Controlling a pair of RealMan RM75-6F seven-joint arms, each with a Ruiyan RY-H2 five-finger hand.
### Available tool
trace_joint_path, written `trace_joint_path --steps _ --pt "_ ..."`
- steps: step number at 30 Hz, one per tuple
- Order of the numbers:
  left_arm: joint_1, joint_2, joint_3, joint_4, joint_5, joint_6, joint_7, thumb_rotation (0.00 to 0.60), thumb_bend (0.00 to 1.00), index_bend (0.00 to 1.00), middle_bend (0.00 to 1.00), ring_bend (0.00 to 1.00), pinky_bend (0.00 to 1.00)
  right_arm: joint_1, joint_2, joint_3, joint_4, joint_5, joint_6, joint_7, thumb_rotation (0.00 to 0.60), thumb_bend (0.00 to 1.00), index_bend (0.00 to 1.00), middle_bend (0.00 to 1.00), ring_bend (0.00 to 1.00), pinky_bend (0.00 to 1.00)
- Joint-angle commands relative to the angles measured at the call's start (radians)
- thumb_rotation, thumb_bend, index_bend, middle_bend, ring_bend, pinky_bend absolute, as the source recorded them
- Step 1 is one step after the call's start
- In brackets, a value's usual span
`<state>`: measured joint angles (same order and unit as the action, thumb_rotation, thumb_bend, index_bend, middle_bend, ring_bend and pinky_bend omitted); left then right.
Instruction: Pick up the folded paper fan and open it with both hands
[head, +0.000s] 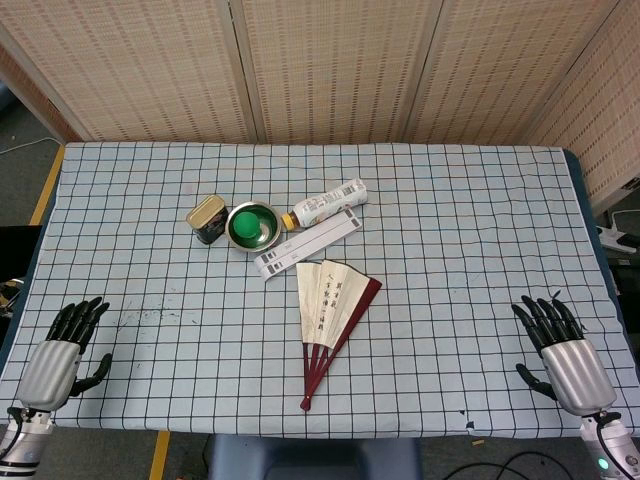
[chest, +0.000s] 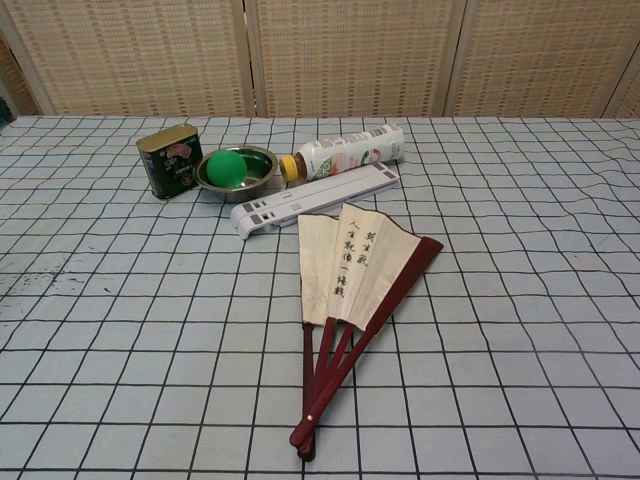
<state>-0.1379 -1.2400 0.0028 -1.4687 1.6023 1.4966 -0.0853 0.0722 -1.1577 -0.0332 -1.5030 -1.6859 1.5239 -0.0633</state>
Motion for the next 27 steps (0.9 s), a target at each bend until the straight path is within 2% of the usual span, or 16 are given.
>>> trace_joint_path --steps 1,3,7,9,15,20,27 --pt "0.002 -0.001 0.003 -0.001 0.004 0.003 0.006 0.600 0.44 0.00 0.00 0.00 0.02 -0.001 -0.004 0.002 0.000 0.005 0.000 -0.002 0.600 0.20 0.00 0.00 0.00 0.00" --pt "0.001 -0.003 0.004 -0.002 0.007 0.003 0.007 0.600 0.44 0.00 0.00 0.00 0.02 0.002 -0.017 0.002 0.009 -0.001 -0.002 -0.005 0.600 0.20 0.00 0.00 0.00 0.00" --pt "0.004 -0.002 0.010 -0.009 0.016 0.008 0.009 0.600 0.44 0.00 0.00 0.00 0.02 0.031 -0.105 0.000 0.083 -0.058 -0.006 -0.008 0.600 0.20 0.01 0.00 0.00 0.00" --pt "0.003 -0.001 0.010 -0.011 0.019 0.009 0.006 0.600 0.44 0.00 0.00 0.00 0.02 0.063 -0.138 0.003 0.104 -0.083 -0.034 -0.027 0.600 0.20 0.05 0.00 0.00 0.00" --pt "0.001 -0.001 0.007 -0.007 0.014 0.004 -0.010 0.600 0.44 0.00 0.00 0.00 0.02 0.208 -0.275 0.045 0.144 -0.155 -0.156 -0.110 0.600 0.20 0.25 0.00 0.00 0.00" --pt "0.001 0.005 0.005 -0.003 0.006 0.002 -0.025 0.600 0.44 0.00 0.00 0.00 0.02 0.302 -0.397 0.075 0.206 -0.140 -0.269 -0.165 0.600 0.20 0.32 0.00 0.00 0.00" --pt "0.004 0.012 0.004 0.001 -0.004 0.000 -0.040 0.600 0.44 0.00 0.00 0.00 0.02 0.361 -0.543 0.090 0.315 -0.115 -0.316 -0.208 0.600 0.20 0.35 0.00 0.00 0.00"
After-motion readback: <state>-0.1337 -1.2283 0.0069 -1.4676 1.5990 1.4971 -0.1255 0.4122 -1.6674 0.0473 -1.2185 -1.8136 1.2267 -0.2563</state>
